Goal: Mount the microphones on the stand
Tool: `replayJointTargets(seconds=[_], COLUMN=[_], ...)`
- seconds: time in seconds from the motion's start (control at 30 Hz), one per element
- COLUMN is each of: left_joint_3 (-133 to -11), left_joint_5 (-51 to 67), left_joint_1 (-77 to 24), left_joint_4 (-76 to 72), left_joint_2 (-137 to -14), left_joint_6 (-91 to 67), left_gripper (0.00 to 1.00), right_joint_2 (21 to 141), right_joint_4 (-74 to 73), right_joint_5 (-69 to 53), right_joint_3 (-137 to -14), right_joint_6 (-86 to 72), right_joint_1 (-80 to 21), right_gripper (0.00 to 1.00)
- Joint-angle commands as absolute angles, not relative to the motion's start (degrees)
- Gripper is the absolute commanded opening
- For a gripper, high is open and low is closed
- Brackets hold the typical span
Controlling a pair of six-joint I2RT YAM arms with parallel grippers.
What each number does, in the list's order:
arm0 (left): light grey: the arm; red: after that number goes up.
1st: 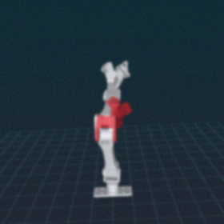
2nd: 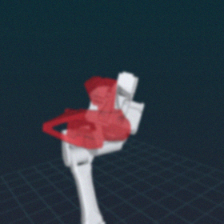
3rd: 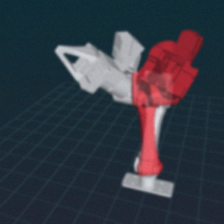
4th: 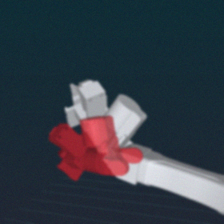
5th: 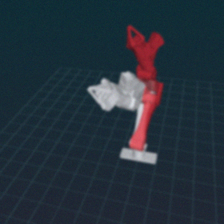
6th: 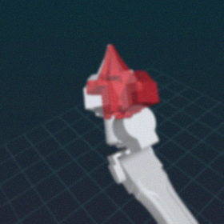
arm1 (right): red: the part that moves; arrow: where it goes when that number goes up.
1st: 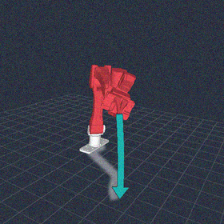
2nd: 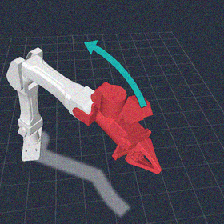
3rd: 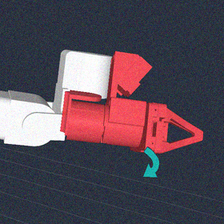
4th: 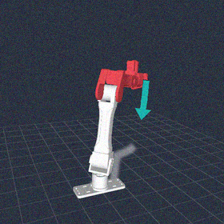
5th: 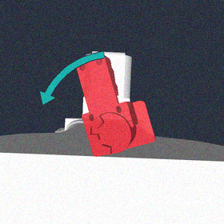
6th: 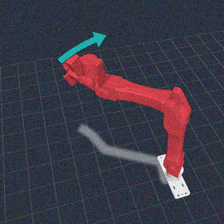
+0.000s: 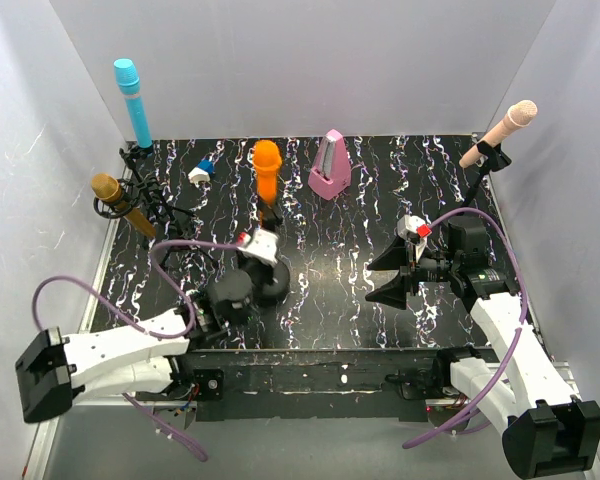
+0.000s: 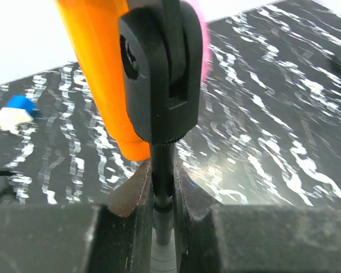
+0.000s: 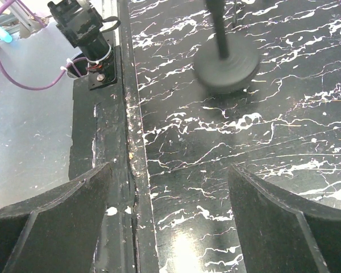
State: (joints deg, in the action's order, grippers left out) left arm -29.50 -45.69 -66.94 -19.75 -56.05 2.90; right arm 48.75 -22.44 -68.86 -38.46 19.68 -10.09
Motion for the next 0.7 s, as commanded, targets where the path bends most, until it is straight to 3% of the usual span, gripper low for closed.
replayJointTargets(seconds=[0.0,0.2,0.4,0.67], left_joint_3=[-31.28,-37.34,-47.53,-53.26], left_joint_5=[-29.92,-14.69,-10.03,-5.63], left_joint_1=[-51.29,-33.06,-25.50,-18.64], left_joint_4=[-23.81,-32.41,-39.98,-42.18], left_joint_2=[-54.57,-69.66,-84.71,-94.12], left_joint_6=[7.91,5.10,3.52,0.44], left_gripper=[0.00,0.00,0.00,0.00], right_joint_2=[49.30,50.89,51.59,52.12], right_joint_4=[-20.92,-21.53,-22.24,-22.41], right_joint_5=[-70.40,-71.10,-71.37,-71.54], right_joint_3=[-37.97,-38.23,-38.14,-38.14], right_joint_6=[20.30,21.00,22.06,22.59], right_joint_1=[-9.67,-9.67,-9.32,-8.52], right_gripper=[0.88,0.88,0.88,0.88])
